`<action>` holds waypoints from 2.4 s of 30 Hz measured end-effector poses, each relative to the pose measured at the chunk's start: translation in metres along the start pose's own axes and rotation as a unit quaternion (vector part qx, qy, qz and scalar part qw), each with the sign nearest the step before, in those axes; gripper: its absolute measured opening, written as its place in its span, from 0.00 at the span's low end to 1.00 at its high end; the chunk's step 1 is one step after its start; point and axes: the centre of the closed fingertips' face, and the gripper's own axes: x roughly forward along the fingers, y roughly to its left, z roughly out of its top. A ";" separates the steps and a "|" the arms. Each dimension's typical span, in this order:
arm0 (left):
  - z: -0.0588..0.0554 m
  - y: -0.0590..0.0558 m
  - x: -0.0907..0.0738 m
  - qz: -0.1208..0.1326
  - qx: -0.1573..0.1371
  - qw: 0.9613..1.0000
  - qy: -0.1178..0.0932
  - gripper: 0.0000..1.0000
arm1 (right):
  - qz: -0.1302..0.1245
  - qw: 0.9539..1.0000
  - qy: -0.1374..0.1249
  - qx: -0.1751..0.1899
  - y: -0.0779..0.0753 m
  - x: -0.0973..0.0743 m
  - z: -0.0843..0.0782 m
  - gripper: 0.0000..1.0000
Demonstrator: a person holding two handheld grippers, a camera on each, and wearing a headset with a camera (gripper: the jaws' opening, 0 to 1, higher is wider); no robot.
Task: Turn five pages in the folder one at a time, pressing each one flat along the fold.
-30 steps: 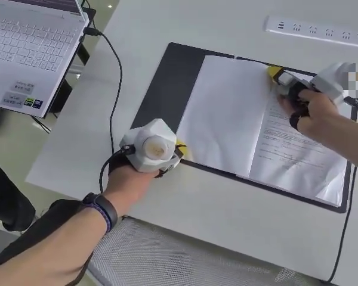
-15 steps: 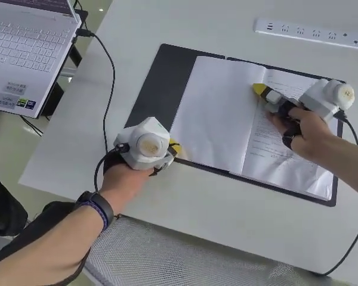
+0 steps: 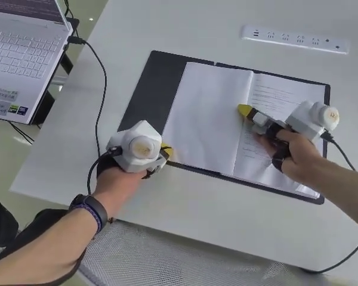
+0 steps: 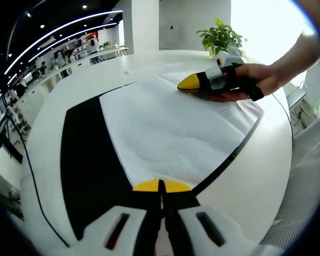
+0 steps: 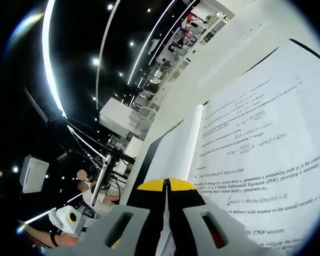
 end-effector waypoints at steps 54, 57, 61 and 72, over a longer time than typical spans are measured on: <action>-0.001 -0.002 -0.002 -0.001 -0.004 1.000 -0.001 0.00 | 0.002 0.995 0.097 -0.028 0.014 -0.062 -0.102 0.00; -0.001 -0.002 -0.001 -0.002 -0.004 1.000 0.002 0.00 | -0.004 0.995 0.095 -0.020 0.013 -0.062 -0.102 0.00; -0.001 -0.003 -0.002 -0.002 -0.008 1.000 0.004 0.00 | -0.008 0.995 0.096 -0.023 0.014 -0.063 -0.102 0.00; 0.006 -0.011 -0.010 -0.015 -0.036 0.999 0.000 0.10 | -0.010 0.994 0.087 -0.057 0.029 -0.074 -0.086 0.04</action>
